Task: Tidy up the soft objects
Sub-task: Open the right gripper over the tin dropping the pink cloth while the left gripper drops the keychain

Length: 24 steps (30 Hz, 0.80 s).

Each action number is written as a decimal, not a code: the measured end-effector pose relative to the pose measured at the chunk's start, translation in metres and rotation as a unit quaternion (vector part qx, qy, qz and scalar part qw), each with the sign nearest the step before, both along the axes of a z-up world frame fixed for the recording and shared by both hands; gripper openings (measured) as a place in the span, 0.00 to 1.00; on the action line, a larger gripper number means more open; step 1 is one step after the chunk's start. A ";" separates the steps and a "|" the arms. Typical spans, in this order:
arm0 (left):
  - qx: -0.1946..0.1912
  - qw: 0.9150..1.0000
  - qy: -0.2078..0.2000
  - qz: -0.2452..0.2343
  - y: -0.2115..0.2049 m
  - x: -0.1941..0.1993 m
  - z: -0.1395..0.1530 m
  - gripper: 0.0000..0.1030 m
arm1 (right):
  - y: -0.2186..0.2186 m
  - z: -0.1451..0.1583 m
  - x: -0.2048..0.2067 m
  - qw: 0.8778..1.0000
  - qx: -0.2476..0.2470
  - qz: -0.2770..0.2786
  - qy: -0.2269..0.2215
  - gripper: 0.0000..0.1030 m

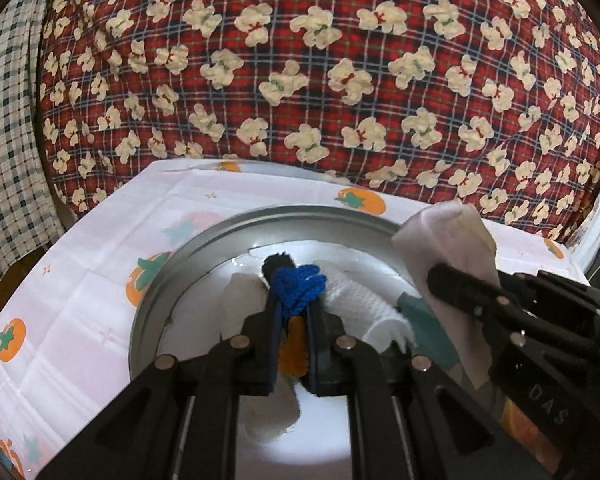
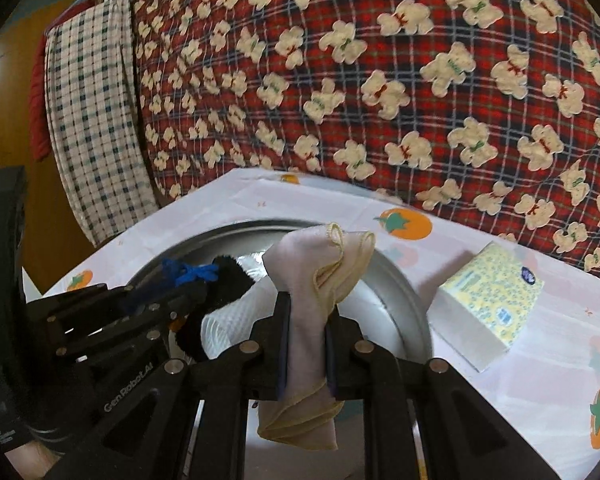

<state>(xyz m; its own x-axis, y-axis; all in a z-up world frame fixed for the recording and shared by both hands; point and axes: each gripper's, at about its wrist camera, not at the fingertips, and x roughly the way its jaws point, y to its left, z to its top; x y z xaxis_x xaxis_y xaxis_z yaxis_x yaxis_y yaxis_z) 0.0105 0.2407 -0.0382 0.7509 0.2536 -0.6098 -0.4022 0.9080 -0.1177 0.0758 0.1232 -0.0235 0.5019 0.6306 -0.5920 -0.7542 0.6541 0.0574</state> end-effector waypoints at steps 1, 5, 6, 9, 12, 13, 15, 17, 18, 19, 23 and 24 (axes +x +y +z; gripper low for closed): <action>-0.001 1.000 0.003 0.000 0.001 0.000 -0.002 0.08 | 0.001 -0.001 0.000 1.000 -0.002 0.002 0.001 0.16; -0.003 1.000 0.008 0.003 0.004 -0.001 -0.006 0.08 | 0.005 -0.004 -0.002 1.000 -0.008 0.007 0.006 0.16; -0.003 1.000 0.008 0.003 0.004 -0.001 -0.007 0.08 | 0.006 -0.005 -0.002 1.000 -0.009 0.008 0.007 0.16; -0.002 1.000 0.010 0.005 0.005 -0.002 -0.008 0.09 | 0.007 -0.008 -0.002 1.000 -0.012 0.013 0.015 0.16; -0.002 1.000 0.011 0.008 0.007 -0.003 -0.008 0.21 | 0.011 -0.013 0.000 0.999 -0.025 0.016 0.026 0.26; -0.002 1.000 0.010 0.010 0.007 -0.004 -0.008 0.33 | 0.011 -0.014 -0.001 0.999 -0.025 0.015 0.025 0.35; 0.000 1.000 0.010 0.018 0.009 -0.006 -0.008 0.40 | 0.009 -0.013 -0.002 0.999 -0.020 0.015 0.024 0.44; 0.002 1.000 0.008 0.022 0.010 -0.008 -0.008 0.43 | 0.007 -0.011 -0.002 1.000 -0.018 0.011 0.019 0.47; 0.001 1.000 0.007 0.021 0.010 -0.009 -0.008 0.45 | 0.006 -0.010 -0.003 1.000 -0.018 0.010 0.017 0.48; 0.000 1.000 0.006 0.020 0.010 -0.009 -0.007 0.50 | 0.004 -0.008 -0.003 1.000 -0.015 0.008 0.015 0.48; 0.005 1.000 0.000 0.027 0.009 -0.014 -0.003 0.70 | -0.005 -0.003 -0.004 1.000 -0.002 -0.001 0.012 0.49; 0.006 1.000 -0.002 0.030 0.008 -0.015 -0.002 0.76 | -0.007 -0.002 -0.004 1.000 0.003 -0.003 0.012 0.50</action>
<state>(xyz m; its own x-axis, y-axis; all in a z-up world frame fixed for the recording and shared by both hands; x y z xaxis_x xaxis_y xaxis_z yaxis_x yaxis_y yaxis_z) -0.0048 0.2492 -0.0404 0.7367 0.3060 -0.6030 -0.4562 0.8831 -0.1093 0.0715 0.1161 -0.0255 0.4914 0.6312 -0.6001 -0.7486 0.6583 0.0794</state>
